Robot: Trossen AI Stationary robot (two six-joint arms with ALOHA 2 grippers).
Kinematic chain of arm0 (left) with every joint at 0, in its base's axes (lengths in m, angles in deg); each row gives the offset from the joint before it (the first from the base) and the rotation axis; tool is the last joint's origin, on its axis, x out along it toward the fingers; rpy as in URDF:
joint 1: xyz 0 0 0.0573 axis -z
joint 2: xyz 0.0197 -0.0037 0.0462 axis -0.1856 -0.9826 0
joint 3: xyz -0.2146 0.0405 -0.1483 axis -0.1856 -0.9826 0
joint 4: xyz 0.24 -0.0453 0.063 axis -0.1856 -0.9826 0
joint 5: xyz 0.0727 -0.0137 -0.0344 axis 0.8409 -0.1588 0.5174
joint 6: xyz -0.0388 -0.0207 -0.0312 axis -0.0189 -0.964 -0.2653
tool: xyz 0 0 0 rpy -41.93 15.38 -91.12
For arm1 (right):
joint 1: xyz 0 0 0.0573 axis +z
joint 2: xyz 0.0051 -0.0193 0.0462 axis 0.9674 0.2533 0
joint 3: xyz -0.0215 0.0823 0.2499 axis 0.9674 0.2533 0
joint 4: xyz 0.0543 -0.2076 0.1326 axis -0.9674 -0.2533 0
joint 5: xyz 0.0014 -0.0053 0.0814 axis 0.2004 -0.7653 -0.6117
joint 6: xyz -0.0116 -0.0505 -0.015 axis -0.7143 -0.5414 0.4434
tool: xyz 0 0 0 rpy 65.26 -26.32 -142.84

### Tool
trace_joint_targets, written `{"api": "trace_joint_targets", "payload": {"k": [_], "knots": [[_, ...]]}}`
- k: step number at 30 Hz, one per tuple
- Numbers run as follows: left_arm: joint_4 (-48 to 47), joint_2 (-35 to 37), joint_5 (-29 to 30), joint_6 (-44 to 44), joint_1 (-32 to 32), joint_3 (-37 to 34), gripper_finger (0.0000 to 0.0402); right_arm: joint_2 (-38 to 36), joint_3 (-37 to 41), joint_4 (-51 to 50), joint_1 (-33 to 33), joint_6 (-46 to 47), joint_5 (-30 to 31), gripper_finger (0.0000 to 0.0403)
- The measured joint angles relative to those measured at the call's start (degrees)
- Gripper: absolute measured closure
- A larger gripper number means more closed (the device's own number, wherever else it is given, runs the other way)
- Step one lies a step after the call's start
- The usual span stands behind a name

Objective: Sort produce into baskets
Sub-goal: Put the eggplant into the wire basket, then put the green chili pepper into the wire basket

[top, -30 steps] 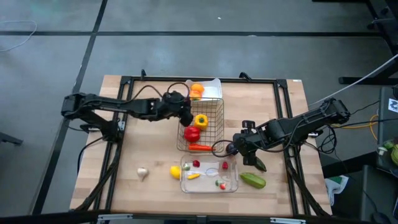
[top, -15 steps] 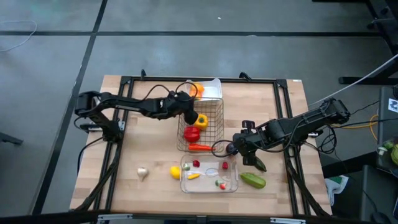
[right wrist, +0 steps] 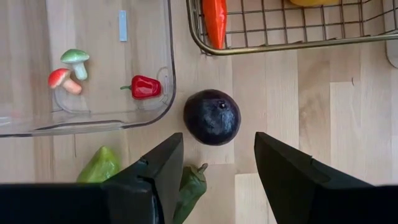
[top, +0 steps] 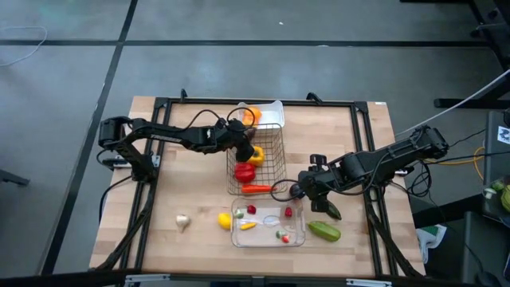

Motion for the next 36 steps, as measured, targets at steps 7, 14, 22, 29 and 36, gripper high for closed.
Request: {"api": "trace_joint_targets", "payload": {"k": [7, 14, 22, 29, 36], "knots": [[0.08, 0.0, 0.02, -0.02, 0.0, 0.0, 0.0177, 0.0, 0.0, -1.59, 0.02, 3.94, 0.02, 0.0205], [0.09, 0.02, 0.02, -0.03, 0.0, 0.0, 0.0176, 0.0, 0.01, -5.56, 0.11, 11.89, 1.88, 0.0205], [0.08, 0.02, 0.02, -0.04, 0.0, 0.0, 0.0176, 0.0, 0.02, -7.81, 4.49, 22.21, 2.37, 0.0205], [0.08, 0.04, 0.02, -0.04, 0.0, 0.0, 0.0176, 1.84, 0.02, -11.66, 8.62, 34.59, 6.17, 0.0205], [0.02, 0.07, 0.02, -0.04, 0.0, -0.02, 0.0176, 3.91, 0.04, -13.79, 9.44, 36.59, 4.17, 0.0205]]}}
